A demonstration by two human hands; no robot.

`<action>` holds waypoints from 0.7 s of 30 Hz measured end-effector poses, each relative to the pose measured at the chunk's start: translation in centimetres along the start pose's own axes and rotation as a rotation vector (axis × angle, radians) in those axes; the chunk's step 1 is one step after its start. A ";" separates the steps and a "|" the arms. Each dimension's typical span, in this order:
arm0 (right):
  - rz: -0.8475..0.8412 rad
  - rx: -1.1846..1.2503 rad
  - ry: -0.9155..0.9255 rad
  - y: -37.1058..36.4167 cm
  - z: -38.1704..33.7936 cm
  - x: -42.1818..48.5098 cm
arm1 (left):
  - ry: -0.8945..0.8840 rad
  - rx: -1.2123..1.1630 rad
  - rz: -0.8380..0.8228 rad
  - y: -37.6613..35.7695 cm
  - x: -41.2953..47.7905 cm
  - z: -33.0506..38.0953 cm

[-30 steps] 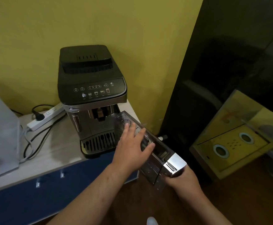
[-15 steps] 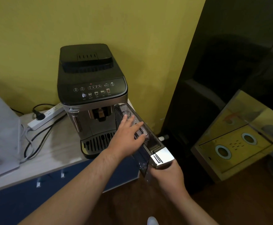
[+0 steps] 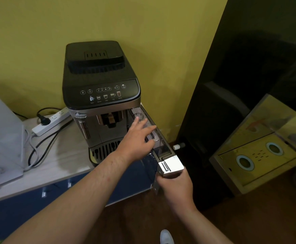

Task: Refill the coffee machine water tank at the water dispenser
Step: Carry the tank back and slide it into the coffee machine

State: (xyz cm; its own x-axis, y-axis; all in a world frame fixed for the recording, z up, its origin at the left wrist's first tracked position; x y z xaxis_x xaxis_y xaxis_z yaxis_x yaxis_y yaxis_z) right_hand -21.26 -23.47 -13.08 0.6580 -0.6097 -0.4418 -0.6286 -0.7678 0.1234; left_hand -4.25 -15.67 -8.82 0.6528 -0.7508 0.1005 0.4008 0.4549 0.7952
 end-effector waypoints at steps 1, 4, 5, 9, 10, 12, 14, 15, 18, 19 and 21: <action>-0.003 0.003 0.004 -0.1 0.0 0.0 | 0.002 0.000 0.003 0.1 0.0 -0.1; -0.009 0.014 0.011 -0.5 -0.1 0.1 | 0.006 0.001 0.008 0.3 0.1 -0.6; -0.011 0.019 0.015 -0.7 -0.2 0.1 | 0.008 -0.002 0.006 0.4 0.2 -0.7; -0.014 0.039 0.033 -1.3 -0.8 0.4 | 0.022 -0.026 0.005 0.8 0.6 -1.3; -0.017 0.044 0.032 -1.5 -0.9 0.5 | 0.026 -0.032 0.007 0.9 0.8 -1.4; -0.023 0.052 0.024 -1.9 -1.0 0.7 | 0.032 -0.036 0.011 1.1 1.0 -1.7; -0.012 0.048 0.021 -2.2 -1.1 1.1 | 0.038 -0.035 0.009 1.2 1.3 -1.9; -0.007 0.046 0.023 -2.4 -1.2 1.3 | 0.041 -0.035 0.007 1.3 1.5 -2.0; -0.002 0.052 0.020 -2.8 -1.6 1.9 | 0.056 -0.031 0.005 1.5 1.8 -2.4; -0.001 0.053 0.018 -3.0 -1.7 2.1 | 0.062 -0.027 0.005 1.5 1.9 -2.5; 0.012 0.046 0.019 -3.4 -1.9 2.4 | 0.068 -0.022 0.014 1.4 2.0 -2.8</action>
State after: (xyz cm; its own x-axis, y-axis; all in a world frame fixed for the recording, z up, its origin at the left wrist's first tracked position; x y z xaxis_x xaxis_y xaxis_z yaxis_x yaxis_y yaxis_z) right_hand -16.75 -22.74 -12.89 0.6579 -0.6230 -0.4232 -0.6549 -0.7507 0.0870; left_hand -0.62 -15.20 -9.15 0.7001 -0.7107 0.0698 0.4050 0.4757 0.7809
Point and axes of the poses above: each hand's wrist, its own x-axis towards the middle knuckle, its own y-axis out of the back of the hand, z = x × y, the point moved 4 cm from there along x, towards the middle knuckle, and after that the axes turned 10 degrees about -y, right-handed, at the moved point
